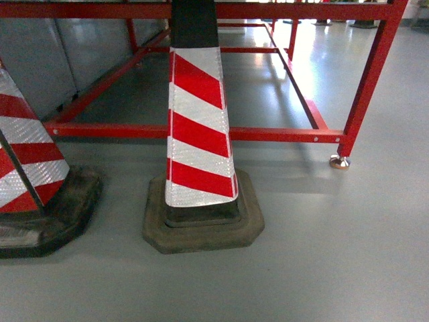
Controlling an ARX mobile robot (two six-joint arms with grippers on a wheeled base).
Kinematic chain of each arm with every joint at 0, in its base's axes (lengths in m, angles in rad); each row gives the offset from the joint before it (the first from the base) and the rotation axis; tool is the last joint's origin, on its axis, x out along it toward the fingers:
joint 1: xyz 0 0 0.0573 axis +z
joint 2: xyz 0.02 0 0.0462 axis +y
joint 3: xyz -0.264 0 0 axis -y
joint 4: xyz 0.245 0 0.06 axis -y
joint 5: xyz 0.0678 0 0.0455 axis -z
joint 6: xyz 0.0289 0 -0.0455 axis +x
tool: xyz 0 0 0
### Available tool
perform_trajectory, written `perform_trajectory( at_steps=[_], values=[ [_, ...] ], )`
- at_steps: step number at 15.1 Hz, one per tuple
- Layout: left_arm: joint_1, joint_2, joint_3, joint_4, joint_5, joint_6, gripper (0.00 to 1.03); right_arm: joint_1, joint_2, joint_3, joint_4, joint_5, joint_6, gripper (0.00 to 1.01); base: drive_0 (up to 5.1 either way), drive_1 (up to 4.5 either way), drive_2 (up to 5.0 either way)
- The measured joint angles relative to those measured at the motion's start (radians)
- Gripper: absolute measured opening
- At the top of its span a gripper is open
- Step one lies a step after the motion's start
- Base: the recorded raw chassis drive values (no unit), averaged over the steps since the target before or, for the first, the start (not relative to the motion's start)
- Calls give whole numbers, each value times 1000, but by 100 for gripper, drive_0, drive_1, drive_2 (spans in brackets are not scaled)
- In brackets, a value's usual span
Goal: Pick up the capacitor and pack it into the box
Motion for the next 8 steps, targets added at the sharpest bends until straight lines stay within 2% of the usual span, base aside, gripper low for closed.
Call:
perform_trajectory(
  at_steps=[8],
  values=[
    [0, 0, 0, -2, 1, 0, 44, 0, 0, 0, -3, 0, 0, 98, 0, 0, 0]
  ],
)
